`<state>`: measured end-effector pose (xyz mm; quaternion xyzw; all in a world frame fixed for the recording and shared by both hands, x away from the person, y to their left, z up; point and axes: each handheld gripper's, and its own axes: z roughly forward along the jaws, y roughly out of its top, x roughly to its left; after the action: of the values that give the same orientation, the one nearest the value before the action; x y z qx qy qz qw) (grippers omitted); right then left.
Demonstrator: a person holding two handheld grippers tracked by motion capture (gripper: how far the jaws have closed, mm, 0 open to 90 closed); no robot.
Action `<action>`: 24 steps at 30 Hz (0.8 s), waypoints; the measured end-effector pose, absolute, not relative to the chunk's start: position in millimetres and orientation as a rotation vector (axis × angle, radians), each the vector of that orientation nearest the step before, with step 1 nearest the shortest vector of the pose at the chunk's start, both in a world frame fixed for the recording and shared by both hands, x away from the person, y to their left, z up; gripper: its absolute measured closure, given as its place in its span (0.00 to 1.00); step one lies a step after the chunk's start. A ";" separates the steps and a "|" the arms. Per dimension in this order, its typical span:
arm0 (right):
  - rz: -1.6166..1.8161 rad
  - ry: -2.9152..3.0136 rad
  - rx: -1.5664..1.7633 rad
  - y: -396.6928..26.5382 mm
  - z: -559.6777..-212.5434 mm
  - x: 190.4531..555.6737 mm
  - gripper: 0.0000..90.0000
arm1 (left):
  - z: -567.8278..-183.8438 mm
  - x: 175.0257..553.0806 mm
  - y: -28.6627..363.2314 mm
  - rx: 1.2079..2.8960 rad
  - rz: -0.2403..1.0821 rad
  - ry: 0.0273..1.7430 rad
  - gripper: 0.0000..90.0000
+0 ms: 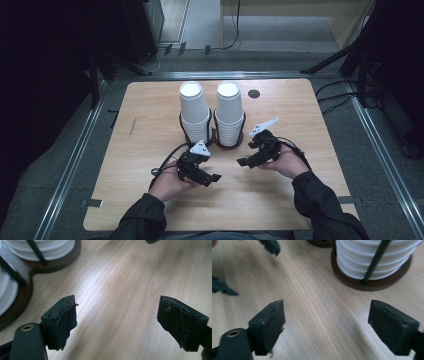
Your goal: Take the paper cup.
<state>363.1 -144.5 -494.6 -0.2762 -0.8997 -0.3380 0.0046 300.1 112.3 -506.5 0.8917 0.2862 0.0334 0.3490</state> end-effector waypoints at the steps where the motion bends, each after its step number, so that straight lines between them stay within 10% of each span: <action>1: -1.057 -2.825 -0.871 -144.6 -494.0 363.0 0.22 | -506.5 300.1 112.3 2.311 0.087 0.742 0.18; 12: -1.132 -2.797 -0.850 -154.3 -491.7 353.2 0.48 | -488.9 307.7 122.4 2.248 0.075 0.735 0.42; 24: -1.136 -2.790 -0.878 -162.1 -488.6 341.8 0.41 | -482.3 321.8 120.2 2.234 0.067 0.714 0.53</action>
<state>341.8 -162.1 -488.6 -0.2799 -0.8892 -0.3619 0.0017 321.8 120.2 -482.3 0.8778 0.2806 0.0263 0.3874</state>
